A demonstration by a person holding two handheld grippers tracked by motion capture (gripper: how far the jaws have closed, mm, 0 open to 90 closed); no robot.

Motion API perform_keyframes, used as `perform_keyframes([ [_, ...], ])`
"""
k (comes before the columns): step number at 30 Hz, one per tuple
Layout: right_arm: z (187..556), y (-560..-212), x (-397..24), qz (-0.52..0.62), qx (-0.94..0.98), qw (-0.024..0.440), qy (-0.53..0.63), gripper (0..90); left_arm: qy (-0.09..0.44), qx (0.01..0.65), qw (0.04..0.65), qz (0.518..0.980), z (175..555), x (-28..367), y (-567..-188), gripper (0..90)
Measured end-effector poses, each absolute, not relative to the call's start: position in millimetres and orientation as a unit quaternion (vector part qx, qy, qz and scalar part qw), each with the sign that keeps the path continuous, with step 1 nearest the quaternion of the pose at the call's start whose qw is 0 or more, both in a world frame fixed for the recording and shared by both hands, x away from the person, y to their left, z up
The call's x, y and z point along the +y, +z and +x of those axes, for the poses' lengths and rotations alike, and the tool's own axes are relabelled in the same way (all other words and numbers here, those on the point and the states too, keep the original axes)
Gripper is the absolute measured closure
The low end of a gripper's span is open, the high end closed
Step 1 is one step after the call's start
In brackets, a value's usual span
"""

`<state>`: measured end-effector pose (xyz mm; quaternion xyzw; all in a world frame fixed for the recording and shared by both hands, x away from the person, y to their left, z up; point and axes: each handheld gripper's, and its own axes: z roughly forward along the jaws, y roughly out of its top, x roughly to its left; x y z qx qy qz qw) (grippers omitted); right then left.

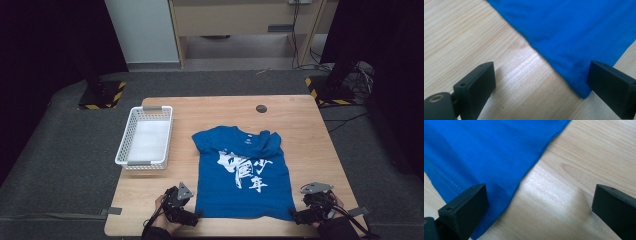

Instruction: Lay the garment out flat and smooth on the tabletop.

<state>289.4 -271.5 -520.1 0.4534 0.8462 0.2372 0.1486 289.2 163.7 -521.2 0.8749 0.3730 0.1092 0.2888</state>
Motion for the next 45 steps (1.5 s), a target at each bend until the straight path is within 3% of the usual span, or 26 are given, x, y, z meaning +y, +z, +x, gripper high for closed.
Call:
perform_keyframes([
  [10, 288, -516, -269, 0.45, 0.85, 0.14, 0.236, 2.5, 0.099, 0.379, 0.286, 0.874, 288, 164, -518, 8.2],
  [24, 311, -511, -272, 0.459, 0.831, 0.156, 0.273, 3.3, 0.129, 0.395, 0.32, 0.851, 303, 167, -513, 8.2],
  [45, 342, -490, -267, 0.45, 0.817, 0.19, 0.305, 6.6, 0.126, 0.392, 0.296, 0.862, 315, 160, -524, 5.8],
])
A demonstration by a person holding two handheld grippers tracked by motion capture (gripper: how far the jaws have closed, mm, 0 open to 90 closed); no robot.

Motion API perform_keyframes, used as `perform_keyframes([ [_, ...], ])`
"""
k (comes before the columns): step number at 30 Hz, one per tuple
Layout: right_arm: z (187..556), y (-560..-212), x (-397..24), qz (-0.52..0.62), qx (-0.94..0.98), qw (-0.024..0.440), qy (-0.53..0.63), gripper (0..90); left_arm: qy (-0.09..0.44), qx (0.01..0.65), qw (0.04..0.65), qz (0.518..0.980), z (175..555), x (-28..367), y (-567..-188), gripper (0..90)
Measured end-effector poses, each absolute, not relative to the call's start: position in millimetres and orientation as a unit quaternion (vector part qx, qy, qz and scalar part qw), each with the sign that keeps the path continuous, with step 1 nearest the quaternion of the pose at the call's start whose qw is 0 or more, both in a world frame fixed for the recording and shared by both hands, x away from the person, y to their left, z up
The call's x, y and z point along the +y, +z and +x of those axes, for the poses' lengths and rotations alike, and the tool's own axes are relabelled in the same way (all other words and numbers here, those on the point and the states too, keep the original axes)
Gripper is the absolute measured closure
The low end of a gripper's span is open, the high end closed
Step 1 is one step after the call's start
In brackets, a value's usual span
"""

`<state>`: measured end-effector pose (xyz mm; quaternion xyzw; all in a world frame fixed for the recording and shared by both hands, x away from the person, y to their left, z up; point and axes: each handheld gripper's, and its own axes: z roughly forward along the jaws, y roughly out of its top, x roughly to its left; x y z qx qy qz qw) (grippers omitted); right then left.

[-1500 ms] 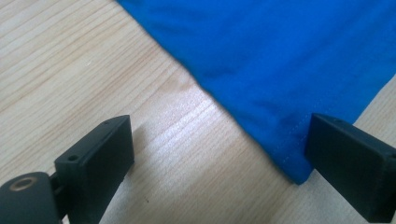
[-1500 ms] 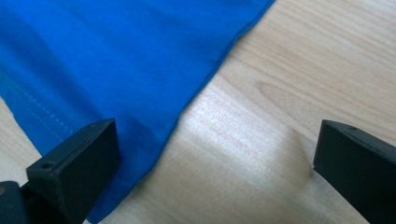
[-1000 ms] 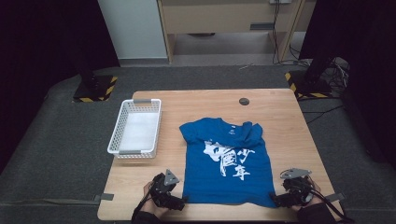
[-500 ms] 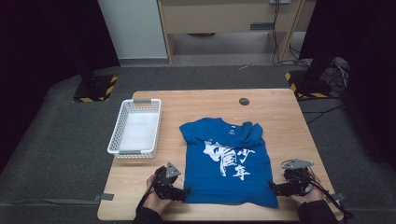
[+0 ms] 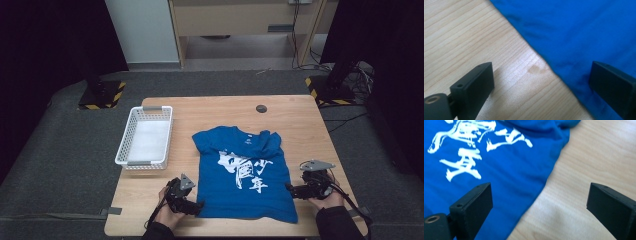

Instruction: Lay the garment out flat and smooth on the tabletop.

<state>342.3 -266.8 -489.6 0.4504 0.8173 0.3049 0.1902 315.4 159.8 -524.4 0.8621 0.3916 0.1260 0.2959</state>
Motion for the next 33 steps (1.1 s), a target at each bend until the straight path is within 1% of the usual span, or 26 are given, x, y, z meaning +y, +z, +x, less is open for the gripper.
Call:
perform_keyframes([
  [17, 368, -467, -269, 0.464, 0.792, 0.195, 0.346, 9.7, 0.136, 0.388, 0.318, 0.855, 315, 161, -530, 0.2],
  [27, 392, -443, -269, 0.466, 0.772, 0.231, 0.365, 12.6, 0.139, 0.387, 0.322, 0.853, 313, 162, -531, 0.0],
  [33, 407, -429, -266, 0.463, 0.769, 0.242, 0.369, 14.6, 0.14, 0.387, 0.323, 0.852, 313, 162, -531, 0.1],
])
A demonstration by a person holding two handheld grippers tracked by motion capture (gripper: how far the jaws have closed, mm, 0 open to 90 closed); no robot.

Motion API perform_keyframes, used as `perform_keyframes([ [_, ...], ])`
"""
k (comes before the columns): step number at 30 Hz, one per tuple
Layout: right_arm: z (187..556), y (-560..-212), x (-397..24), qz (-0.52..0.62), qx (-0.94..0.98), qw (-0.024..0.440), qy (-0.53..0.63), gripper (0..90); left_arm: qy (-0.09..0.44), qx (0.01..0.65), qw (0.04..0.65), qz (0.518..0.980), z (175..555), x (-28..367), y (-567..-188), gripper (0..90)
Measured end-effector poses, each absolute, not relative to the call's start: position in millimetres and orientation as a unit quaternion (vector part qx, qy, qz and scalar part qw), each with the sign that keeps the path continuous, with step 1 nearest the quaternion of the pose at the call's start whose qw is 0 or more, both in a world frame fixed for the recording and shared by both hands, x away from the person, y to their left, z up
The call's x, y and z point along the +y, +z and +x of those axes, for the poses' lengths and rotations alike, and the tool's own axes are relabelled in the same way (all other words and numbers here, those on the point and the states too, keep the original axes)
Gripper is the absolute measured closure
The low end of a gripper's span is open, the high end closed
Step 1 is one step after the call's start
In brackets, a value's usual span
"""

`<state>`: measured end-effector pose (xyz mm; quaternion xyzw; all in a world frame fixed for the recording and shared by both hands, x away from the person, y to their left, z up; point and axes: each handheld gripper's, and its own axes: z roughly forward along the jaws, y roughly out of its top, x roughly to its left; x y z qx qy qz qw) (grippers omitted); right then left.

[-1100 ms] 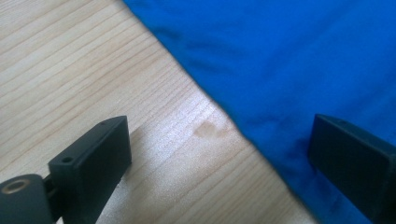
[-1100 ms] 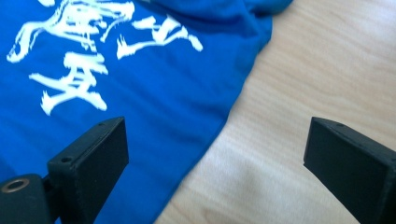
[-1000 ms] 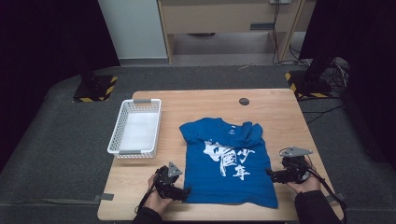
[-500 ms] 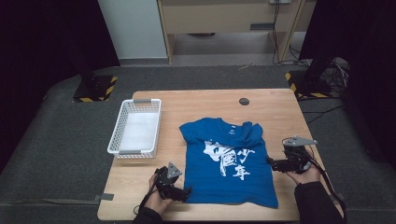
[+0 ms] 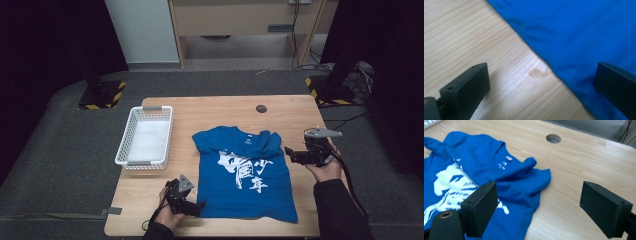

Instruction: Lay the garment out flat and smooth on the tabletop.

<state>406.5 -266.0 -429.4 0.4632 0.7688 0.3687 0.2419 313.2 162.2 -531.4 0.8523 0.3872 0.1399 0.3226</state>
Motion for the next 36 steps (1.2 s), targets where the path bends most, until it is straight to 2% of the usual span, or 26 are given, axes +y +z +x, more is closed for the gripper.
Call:
perform_keyframes([
  [20, 462, -433, -247, 0.478, 0.761, 0.25, 0.359, 19.3, 0.141, 0.385, 0.326, 0.852, 313, 163, -532, 0.0],
  [36, 494, -470, -242, 0.507, 0.755, 0.255, 0.328, 24.0, 0.141, 0.385, 0.326, 0.852, 313, 163, -532, 0.0],
])
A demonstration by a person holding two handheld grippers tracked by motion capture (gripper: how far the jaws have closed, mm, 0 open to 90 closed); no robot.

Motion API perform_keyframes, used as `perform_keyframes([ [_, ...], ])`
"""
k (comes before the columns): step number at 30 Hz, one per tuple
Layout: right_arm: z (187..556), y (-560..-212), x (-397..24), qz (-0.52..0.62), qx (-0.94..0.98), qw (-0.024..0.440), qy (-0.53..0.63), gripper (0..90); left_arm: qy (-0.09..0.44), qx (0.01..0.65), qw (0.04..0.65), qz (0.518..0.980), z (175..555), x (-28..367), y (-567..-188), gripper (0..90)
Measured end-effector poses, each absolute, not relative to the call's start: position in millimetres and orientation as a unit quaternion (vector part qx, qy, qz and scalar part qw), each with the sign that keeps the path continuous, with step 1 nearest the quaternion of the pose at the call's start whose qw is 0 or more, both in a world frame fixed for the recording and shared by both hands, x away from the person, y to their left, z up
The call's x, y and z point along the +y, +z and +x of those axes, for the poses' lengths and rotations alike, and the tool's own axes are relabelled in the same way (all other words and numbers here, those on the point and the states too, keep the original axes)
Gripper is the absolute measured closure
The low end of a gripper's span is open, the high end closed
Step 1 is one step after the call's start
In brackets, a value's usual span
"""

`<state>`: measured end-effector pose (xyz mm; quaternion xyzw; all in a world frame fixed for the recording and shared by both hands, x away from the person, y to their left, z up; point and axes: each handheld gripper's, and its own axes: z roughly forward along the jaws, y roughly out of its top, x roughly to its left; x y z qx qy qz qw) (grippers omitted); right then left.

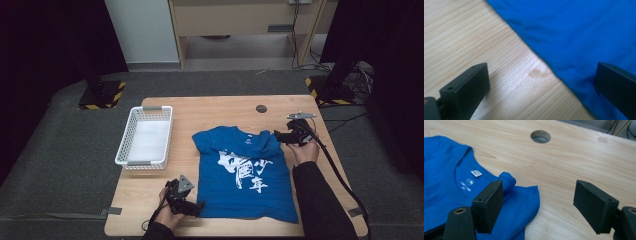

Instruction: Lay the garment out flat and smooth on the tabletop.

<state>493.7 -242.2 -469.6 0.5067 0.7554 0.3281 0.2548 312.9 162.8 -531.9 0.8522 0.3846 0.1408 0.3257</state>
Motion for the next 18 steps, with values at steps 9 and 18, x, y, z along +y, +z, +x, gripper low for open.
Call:
perform_keyframes([
  [9, 503, -493, -237, 0.512, 0.764, 0.251, 0.301, 25.4, 0.14, 0.385, 0.325, 0.852, 313, 163, -532, 0.0],
  [18, 513, -511, -244, 0.538, 0.756, 0.232, 0.292, 37.4, 0.141, 0.384, 0.326, 0.852, 313, 163, -532, 0.0],
])
